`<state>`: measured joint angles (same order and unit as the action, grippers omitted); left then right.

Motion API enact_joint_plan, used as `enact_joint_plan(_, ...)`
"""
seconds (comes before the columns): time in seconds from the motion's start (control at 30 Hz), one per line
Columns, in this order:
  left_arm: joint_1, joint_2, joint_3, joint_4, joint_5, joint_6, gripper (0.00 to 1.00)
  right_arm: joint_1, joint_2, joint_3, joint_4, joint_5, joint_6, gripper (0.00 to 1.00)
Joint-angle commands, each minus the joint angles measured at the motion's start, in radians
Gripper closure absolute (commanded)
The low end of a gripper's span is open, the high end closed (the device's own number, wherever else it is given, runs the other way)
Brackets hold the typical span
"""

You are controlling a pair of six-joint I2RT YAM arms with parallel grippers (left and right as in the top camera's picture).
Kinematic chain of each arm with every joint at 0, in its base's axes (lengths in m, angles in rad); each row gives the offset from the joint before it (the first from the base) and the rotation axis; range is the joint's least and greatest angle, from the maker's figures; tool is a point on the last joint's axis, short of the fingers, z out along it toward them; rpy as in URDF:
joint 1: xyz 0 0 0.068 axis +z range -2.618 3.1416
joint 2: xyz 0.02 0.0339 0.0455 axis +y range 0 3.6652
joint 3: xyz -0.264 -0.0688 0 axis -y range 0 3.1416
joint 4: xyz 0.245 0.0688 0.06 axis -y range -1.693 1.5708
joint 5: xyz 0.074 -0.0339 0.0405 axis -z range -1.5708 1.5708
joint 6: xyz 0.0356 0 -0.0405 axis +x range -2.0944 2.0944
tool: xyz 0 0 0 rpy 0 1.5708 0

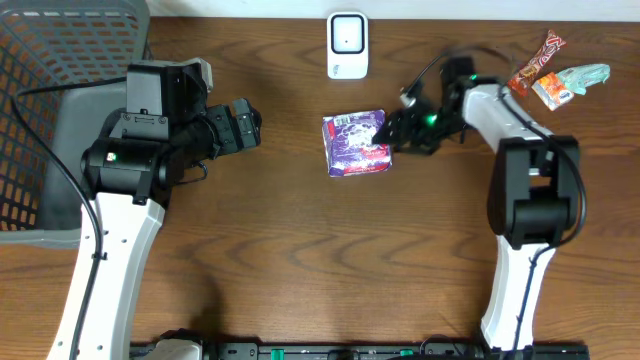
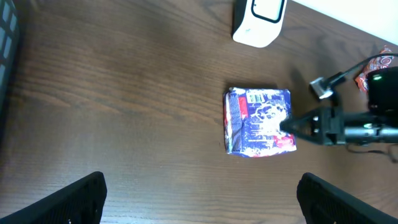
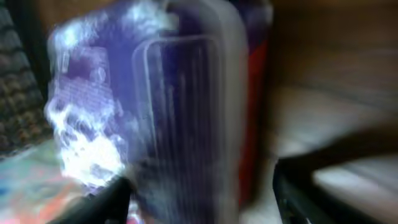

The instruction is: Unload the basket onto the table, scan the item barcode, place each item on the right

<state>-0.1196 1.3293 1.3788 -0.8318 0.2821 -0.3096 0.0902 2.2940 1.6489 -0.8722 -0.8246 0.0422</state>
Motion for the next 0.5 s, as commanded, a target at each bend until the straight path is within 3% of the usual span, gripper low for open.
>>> enact_joint_plan(0.0,0.003,-0.009,0.000,-0.002,-0.006,0.010,0.02,0.024,0.010,-0.009,0.011,-0.101,-0.029,0.60)
enact_joint_plan(0.1,0.003,-0.009,0.000,-0.002,-0.006,0.010,0.02,0.029,0.005,0.004,0.024,-0.085,0.005,0.99)
enact_joint_plan(0.27,0.003,-0.009,0.000,-0.002,-0.006,0.010,0.02,0.028,-0.042,0.124,-0.056,0.190,0.148,0.99)
enact_joint_plan(0.4,0.003,-0.009,0.000,-0.002,-0.006,0.010,0.02,0.080,-0.119,0.261,-0.208,0.652,0.211,0.99)
enact_joint_plan(0.47,0.003,-0.009,0.000,-0.002,-0.006,0.010,0.02,0.138,-0.151,0.304,-0.285,0.982,0.277,0.99)
